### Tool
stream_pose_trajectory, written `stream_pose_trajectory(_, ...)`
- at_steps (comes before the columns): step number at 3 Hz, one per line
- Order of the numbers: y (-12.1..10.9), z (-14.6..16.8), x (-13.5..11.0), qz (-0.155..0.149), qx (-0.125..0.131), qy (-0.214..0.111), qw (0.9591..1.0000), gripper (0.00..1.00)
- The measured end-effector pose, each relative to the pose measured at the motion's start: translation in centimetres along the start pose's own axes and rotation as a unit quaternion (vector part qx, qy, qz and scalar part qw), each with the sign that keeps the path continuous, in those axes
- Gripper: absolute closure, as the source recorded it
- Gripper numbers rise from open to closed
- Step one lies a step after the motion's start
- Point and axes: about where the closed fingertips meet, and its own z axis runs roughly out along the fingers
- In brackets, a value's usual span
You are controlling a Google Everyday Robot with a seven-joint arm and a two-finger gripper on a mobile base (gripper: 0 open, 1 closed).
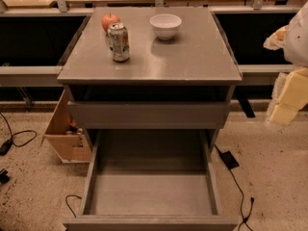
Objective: Close middle drawer
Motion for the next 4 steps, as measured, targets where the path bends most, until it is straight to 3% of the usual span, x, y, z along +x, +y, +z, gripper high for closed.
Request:
stream_pose_trajectory(1, 0.0, 0.0, 0.0, 0.0, 0.0, 0.0, 1.0, 0.0)
stream_pose_trajectory(2, 0.5, 2.0, 0.3, 0.007, 0.005, 0.001, 1.0, 0.0)
stream_pose_trajectory(3, 3.5, 8.9, 1.9, 0.042, 0.0, -0.006, 0.9991, 0.27)
stream_pose_trajectory(4, 7.0, 15.3, 3.5, 0.068, -0.021, 0.007, 0.9974, 0.5)
